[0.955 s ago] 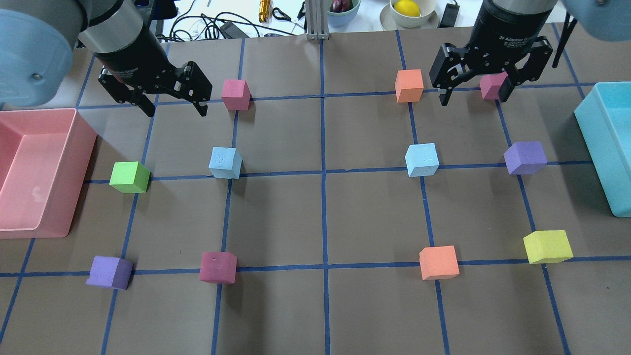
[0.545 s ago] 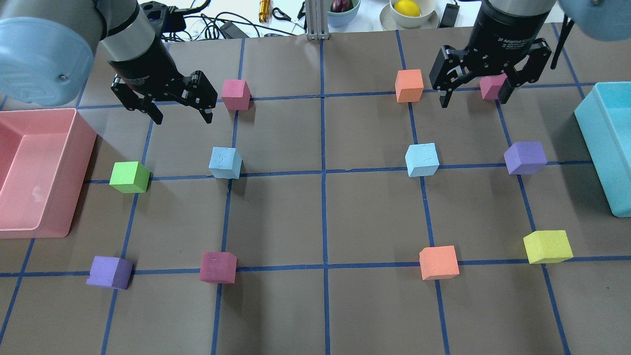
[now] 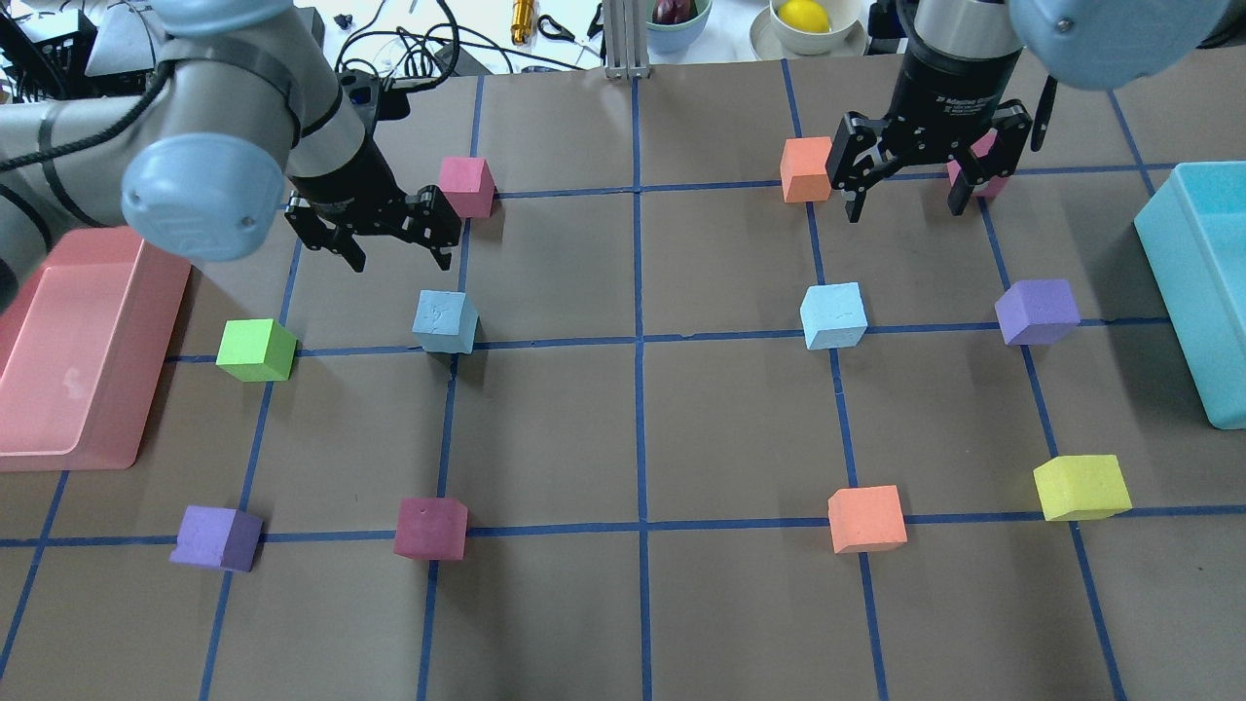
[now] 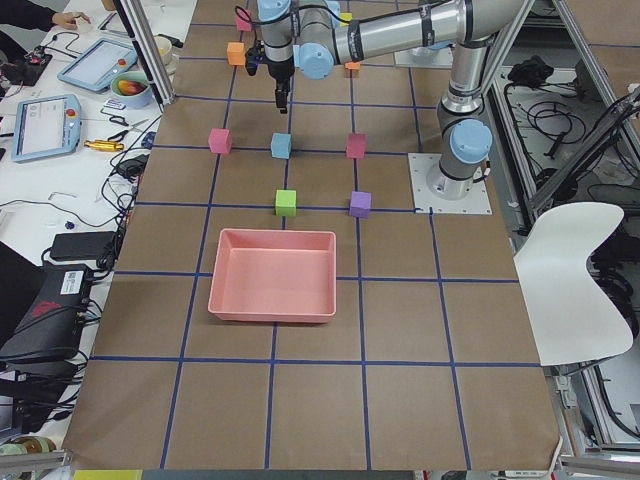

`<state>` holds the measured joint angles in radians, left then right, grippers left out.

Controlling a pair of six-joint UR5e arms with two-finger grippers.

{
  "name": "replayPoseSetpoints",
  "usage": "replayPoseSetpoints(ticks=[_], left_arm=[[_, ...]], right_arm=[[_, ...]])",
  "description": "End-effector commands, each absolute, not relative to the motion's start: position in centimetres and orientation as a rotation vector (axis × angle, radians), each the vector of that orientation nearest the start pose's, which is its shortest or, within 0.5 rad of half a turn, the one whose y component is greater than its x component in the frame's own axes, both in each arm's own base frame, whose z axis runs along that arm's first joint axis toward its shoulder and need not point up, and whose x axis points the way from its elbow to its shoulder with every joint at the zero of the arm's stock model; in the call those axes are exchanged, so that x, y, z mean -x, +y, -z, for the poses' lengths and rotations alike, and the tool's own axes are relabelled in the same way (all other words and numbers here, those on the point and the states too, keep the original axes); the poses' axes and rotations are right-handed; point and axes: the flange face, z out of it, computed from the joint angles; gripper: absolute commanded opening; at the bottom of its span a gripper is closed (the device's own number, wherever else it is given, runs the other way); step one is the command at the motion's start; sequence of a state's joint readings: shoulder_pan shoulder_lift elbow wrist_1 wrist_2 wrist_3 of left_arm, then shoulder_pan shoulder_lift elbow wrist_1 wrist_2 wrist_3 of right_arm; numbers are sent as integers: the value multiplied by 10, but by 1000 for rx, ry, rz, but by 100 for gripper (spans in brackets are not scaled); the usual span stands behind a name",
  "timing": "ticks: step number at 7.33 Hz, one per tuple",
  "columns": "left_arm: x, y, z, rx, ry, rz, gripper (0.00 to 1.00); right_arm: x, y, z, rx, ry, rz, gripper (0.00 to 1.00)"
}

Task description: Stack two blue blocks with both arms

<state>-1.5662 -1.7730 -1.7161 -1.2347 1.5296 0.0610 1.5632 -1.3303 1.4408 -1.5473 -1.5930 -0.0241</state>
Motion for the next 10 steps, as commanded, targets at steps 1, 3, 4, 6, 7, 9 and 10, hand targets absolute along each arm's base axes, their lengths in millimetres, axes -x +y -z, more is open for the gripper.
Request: replayPoseSetpoints(ticks=[1, 3, 4, 6, 7, 9, 10], left_arm=[[135, -543, -277, -86, 3178, 21, 100], [135, -544, -238, -72, 3179, 75, 100], [135, -547, -227, -76, 3179, 48, 100], [135, -555, -214, -89, 3176, 85, 100], [134, -556, -211, -92, 3174, 80, 100], [129, -561, -200, -86, 3128, 90, 100], [125, -561, -193, -81, 3085, 73, 100]], right_arm=[[-126, -620, -332, 43, 3153, -187, 100], [-127, -608, -277, 39, 3137, -233, 100], [-127, -602, -250, 42, 3138, -220, 100], [-127, -579, -211, 37, 3136, -243, 100], [-127, -576, -206, 37, 3137, -234, 100], [-127, -583, -194, 42, 3142, -206, 100], [-127, -589, -189, 42, 3146, -134, 93]])
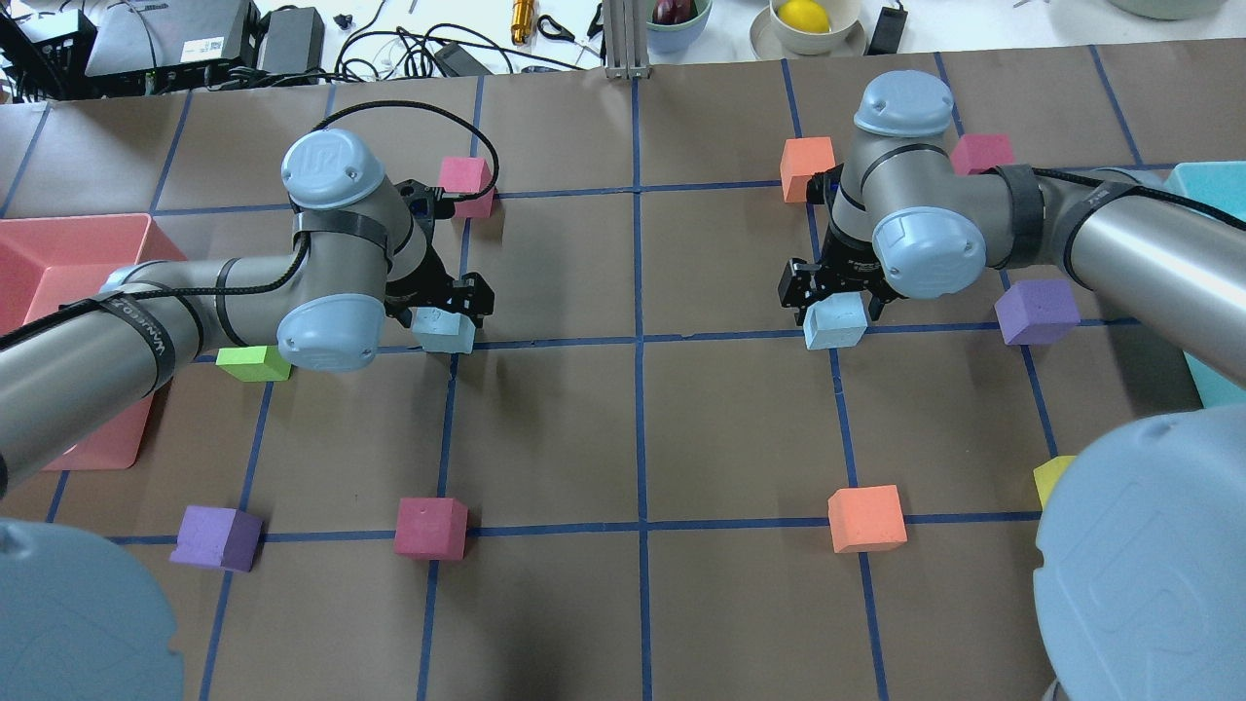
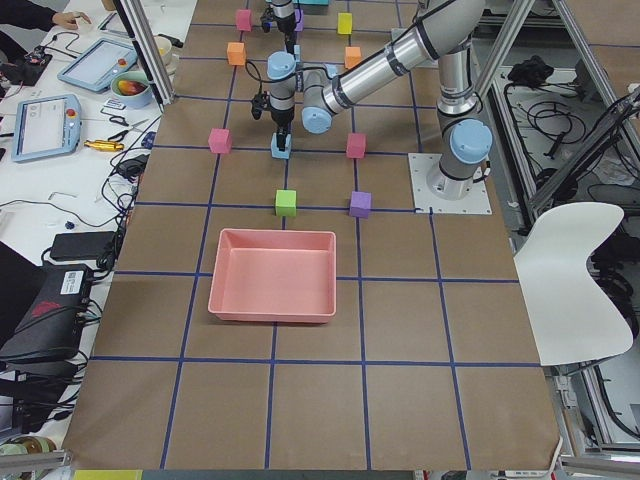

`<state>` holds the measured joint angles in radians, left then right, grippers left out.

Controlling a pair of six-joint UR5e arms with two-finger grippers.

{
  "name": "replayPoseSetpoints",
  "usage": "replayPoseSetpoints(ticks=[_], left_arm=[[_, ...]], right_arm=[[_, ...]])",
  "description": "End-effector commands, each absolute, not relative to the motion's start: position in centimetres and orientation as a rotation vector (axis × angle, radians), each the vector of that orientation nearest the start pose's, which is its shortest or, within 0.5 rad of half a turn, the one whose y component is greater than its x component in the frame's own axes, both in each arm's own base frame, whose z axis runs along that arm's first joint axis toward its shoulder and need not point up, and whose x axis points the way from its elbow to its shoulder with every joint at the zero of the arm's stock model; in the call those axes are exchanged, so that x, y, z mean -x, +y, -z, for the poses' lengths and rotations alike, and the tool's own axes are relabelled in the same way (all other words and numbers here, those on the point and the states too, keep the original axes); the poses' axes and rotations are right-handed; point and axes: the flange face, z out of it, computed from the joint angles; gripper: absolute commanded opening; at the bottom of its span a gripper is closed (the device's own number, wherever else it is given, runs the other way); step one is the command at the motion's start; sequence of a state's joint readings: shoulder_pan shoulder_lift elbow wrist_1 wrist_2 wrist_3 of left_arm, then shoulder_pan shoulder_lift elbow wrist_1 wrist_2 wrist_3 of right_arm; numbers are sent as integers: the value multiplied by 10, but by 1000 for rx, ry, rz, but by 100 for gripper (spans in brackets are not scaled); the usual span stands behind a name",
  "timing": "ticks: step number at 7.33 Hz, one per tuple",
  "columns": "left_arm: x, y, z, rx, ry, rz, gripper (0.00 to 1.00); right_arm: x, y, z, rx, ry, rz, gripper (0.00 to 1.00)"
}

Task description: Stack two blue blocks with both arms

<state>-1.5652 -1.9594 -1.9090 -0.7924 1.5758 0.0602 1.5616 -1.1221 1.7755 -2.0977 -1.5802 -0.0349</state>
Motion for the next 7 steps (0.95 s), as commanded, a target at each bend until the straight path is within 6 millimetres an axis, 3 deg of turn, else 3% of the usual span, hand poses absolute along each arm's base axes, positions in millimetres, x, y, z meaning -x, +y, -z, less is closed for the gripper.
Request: replayPoseSetpoints(ticks=[1, 2, 3, 4, 5, 6, 7], left_arm=[[126, -561, -189, -65, 3093, 72, 83], [126, -562, -186, -79, 3093, 64, 61], [126, -562, -183, -79, 3093, 55, 29], [126, -563, -184, -65, 3095, 60, 4], [127, -566, -189, -65, 3100, 79, 0], [130, -573, -208, -65, 3131, 129, 0], [133, -577, -219, -69, 3150, 148, 0]], right_arm=[[-127, -592, -192, 39, 3144, -119, 32], [-127, -593, -197, 29, 3143, -106, 0], [-132, -597, -210, 24, 3134, -70, 0], [-140, -605, -235, 33, 3117, -3, 0], [-164, -608, -266, -4, 3079, -9, 0], [-203, -612, -289, -160, 3065, -8, 0], [-246, -606, -295, -183, 3064, -9, 0]])
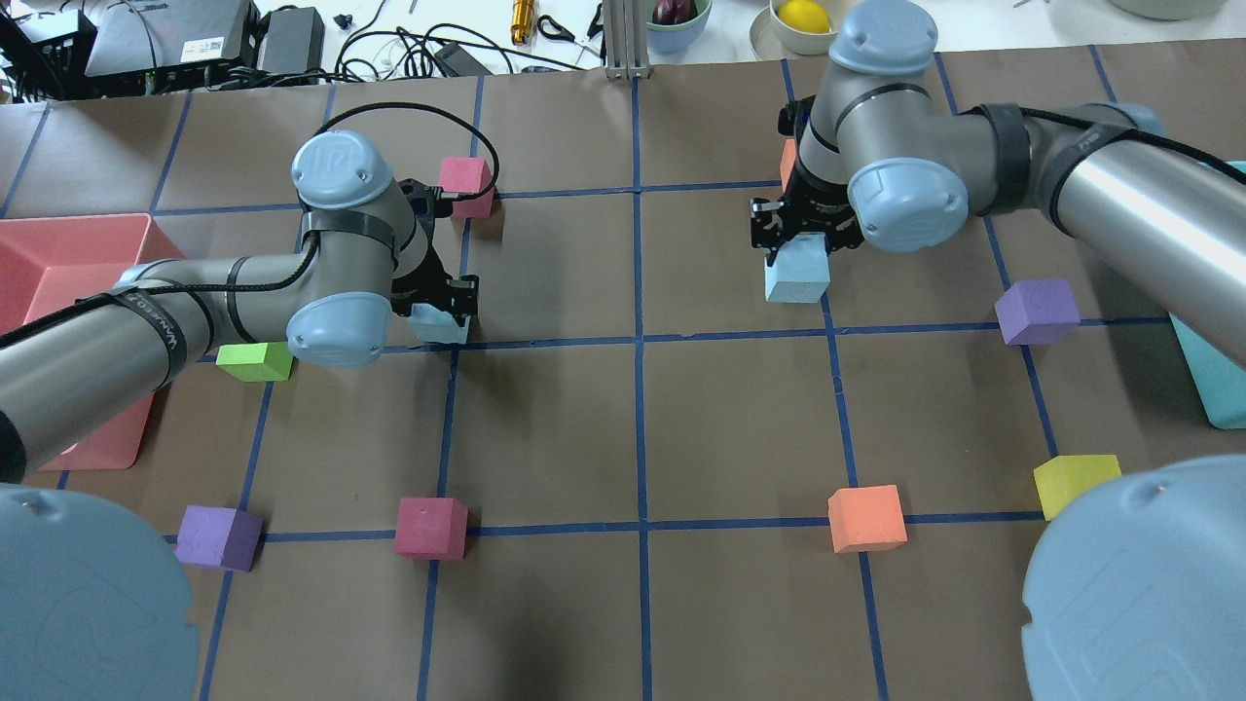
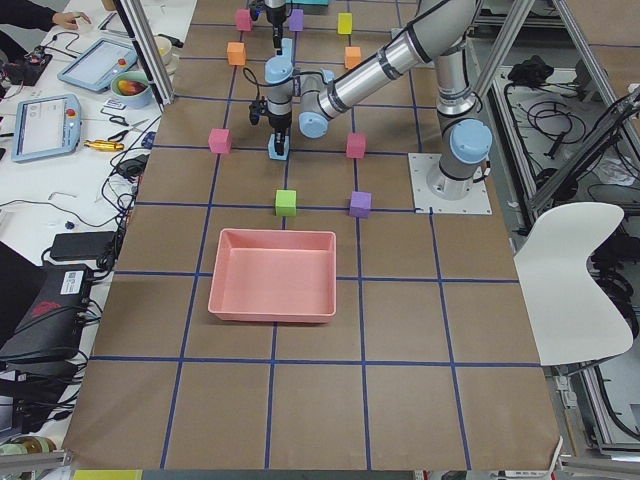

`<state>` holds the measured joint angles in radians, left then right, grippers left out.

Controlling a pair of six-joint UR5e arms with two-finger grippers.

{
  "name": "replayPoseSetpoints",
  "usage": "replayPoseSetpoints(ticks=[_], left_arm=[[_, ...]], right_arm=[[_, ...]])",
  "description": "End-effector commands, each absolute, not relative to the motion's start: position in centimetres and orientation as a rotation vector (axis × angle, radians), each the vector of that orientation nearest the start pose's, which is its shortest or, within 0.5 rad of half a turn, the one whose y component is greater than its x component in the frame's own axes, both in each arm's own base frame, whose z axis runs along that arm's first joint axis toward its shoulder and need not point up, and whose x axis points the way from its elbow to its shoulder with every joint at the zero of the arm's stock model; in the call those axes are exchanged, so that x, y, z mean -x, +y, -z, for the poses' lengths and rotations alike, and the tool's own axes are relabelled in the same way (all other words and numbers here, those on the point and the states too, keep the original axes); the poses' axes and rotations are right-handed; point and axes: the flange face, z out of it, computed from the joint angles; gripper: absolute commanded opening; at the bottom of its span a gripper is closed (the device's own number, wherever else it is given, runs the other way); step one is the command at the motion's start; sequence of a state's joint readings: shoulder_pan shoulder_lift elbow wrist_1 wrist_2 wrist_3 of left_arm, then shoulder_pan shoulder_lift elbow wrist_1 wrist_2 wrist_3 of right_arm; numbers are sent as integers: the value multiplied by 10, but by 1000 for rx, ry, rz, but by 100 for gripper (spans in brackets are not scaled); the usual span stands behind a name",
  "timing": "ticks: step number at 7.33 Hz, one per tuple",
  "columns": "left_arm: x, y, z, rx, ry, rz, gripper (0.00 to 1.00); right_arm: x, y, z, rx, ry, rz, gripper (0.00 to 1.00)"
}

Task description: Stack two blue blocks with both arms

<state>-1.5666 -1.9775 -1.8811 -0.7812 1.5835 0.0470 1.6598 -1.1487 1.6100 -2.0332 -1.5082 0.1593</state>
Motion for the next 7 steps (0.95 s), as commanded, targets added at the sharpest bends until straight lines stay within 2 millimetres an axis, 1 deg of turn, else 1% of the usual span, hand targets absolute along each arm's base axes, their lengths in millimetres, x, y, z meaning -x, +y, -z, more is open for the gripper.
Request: replayPoseSetpoints(ticks=[1, 2, 3, 4, 5, 6, 7], left_arm=[[133, -579, -222, -69, 3150, 148, 0], [134, -580, -228, -71, 3149, 165, 0], [135, -581, -236, -74, 3149, 170, 0], [134, -587, -248, -71, 3148, 160, 0], [134, -594, -263, -71, 3149, 143, 0], [134, -600, -276, -71, 3150, 126, 0], [136, -603, -284, -76, 3152, 122, 0]], right_arm=[[-279, -598, -290, -222, 3061, -14, 0], [-307, -589, -278, -259, 3063, -38, 0], [-332, -584, -268, -207, 3065, -32, 0], [-350, -578, -250, -197, 3074, -62, 0], [-359, -578, -234, -185, 3074, -59, 0], [-362, -581, -220, -175, 3075, -61, 0], [-364, -582, -216, -175, 3073, -55, 0]])
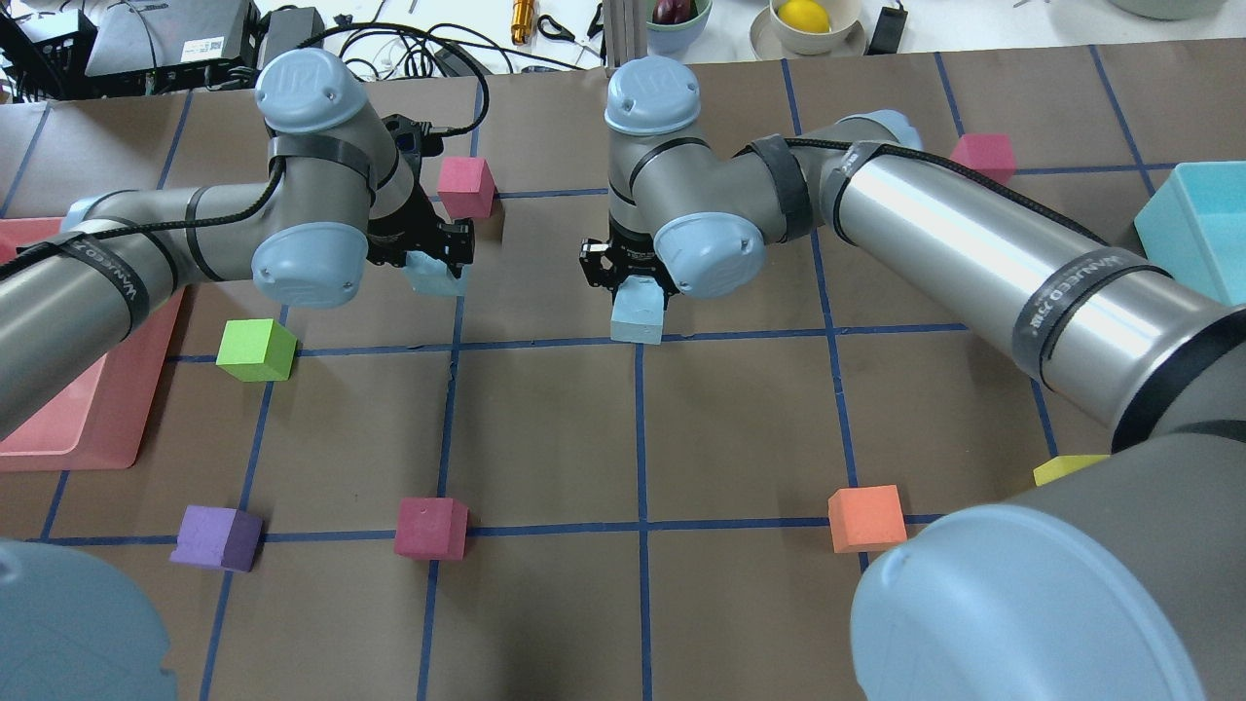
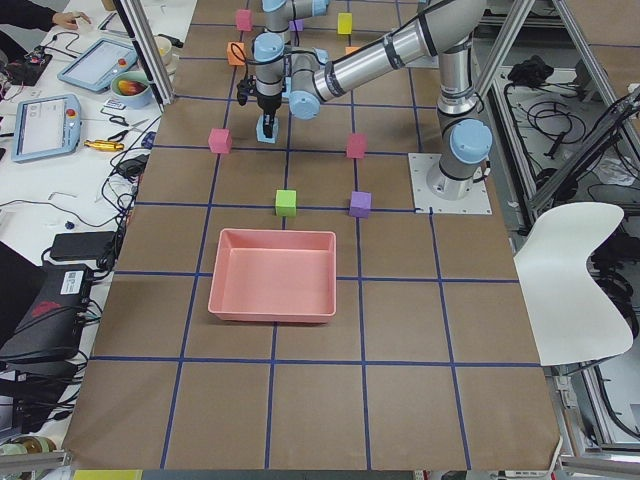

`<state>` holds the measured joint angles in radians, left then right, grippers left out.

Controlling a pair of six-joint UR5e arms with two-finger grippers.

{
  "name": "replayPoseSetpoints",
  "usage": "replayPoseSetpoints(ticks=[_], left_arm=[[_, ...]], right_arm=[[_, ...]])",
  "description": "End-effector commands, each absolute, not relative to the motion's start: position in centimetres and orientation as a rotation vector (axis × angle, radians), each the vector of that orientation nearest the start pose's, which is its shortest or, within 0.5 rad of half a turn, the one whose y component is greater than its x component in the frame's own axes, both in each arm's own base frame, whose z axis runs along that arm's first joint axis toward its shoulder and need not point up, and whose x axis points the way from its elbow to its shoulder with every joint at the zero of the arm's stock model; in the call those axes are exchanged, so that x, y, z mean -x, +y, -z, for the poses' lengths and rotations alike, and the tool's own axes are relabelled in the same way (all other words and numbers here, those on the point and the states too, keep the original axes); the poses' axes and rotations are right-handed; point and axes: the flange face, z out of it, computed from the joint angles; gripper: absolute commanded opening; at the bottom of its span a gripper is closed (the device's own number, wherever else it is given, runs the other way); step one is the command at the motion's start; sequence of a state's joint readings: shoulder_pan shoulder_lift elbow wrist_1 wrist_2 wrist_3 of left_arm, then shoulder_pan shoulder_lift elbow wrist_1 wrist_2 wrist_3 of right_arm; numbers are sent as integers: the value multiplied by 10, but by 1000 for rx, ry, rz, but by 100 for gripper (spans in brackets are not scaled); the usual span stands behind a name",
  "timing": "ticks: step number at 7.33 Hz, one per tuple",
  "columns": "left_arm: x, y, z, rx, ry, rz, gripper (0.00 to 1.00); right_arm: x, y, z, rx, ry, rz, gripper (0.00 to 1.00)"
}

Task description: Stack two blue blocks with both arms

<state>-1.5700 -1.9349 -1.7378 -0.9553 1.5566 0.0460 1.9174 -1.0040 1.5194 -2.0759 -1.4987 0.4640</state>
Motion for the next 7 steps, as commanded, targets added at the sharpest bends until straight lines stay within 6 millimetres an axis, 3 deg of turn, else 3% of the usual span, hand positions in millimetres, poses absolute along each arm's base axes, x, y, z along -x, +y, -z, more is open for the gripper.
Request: replayPoseSetpoints(ticks=[1, 2, 3, 4, 5, 7], left_arm=[[139, -603, -286, -83, 3152, 119, 0], [141, -602, -285, -88, 3152, 114, 0], [145, -602, -286, -98, 3152, 119, 0], [145, -602, -289, -95, 3152, 126, 0], [145, -602, -291, -98, 3151, 133, 0], [149, -610, -308, -105, 3153, 124, 0]], right_arm=[[-364, -581, -206, -169, 3079, -76, 0], [-364, -581, -205, -167, 3082, -80, 4], [-363, -580, -202, -172, 3087, -89, 27], [-361, -577, -197, -178, 3099, -94, 77], [-360, -578, -197, -182, 3094, -72, 100], [-360, -579, -198, -184, 3090, -64, 100]])
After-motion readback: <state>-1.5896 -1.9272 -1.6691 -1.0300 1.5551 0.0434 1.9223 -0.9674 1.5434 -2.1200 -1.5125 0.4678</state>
